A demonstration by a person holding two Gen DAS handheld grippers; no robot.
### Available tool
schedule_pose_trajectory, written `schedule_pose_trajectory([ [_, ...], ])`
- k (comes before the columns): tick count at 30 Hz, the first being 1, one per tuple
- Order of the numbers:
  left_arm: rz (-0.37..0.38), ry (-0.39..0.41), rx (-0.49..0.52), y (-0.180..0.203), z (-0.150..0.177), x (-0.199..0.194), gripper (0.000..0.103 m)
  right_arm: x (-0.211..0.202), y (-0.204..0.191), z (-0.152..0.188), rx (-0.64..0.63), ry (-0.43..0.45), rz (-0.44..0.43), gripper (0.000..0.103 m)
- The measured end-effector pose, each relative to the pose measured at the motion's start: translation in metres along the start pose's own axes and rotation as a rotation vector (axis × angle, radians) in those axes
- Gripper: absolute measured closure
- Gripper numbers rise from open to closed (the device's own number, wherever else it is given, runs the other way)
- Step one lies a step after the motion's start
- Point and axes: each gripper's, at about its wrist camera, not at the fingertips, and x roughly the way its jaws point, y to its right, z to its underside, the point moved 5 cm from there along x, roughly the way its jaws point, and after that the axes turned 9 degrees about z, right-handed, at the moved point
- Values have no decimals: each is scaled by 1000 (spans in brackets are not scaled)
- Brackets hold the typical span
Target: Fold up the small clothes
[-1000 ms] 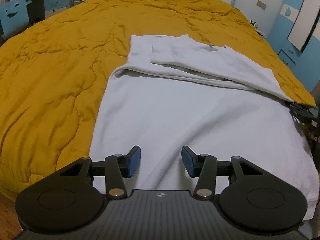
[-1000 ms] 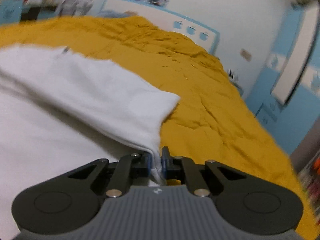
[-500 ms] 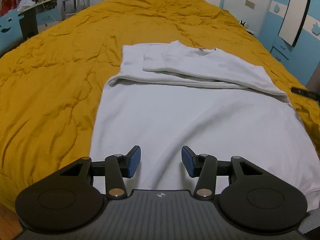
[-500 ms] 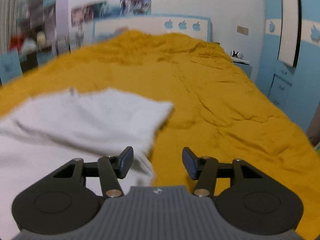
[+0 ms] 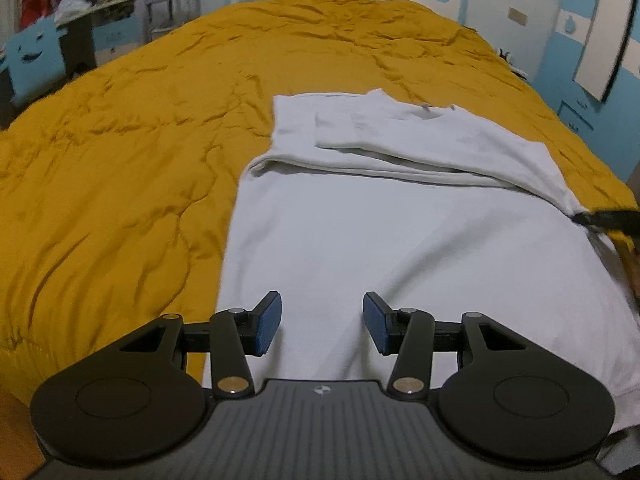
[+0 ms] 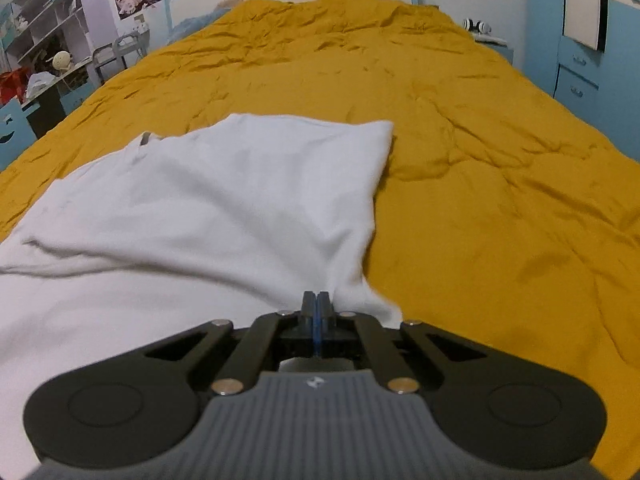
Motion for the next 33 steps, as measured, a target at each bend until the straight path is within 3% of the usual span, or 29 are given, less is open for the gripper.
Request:
schedule_pose_trajectory([
  [1,21,-1,-11,-2,0,-2,47,-10,4,3,14,5,-8,103],
  [2,62,-2,-13,-4,0,-7,47,-23,9,7,32,26,-24,100],
  [4,160,0,12,-6,2,-17,43,-50,17,15,58,47,-59,66],
  [8,220,-4,28,-18,9,-35,42,-105,36,36,114,24,-158,54],
  [10,248,-21,-37,-31,13,-41,42,-129,48,51,149,-30,-214,35],
  [12,283,-53,-136,-49,19,-45,42,-150,58,66,185,-82,-275,30],
  [18,423,-160,-356,-92,45,-41,42,-190,74,117,260,-231,-434,30],
  [23,544,-238,-369,-97,64,-34,38,-203,82,149,294,-278,-461,37],
  [28,522,-292,-449,-107,82,-17,38,-202,96,175,356,-325,-476,41],
  [33,531,-319,-454,-98,86,-1,38,-194,92,194,364,-396,-509,41],
])
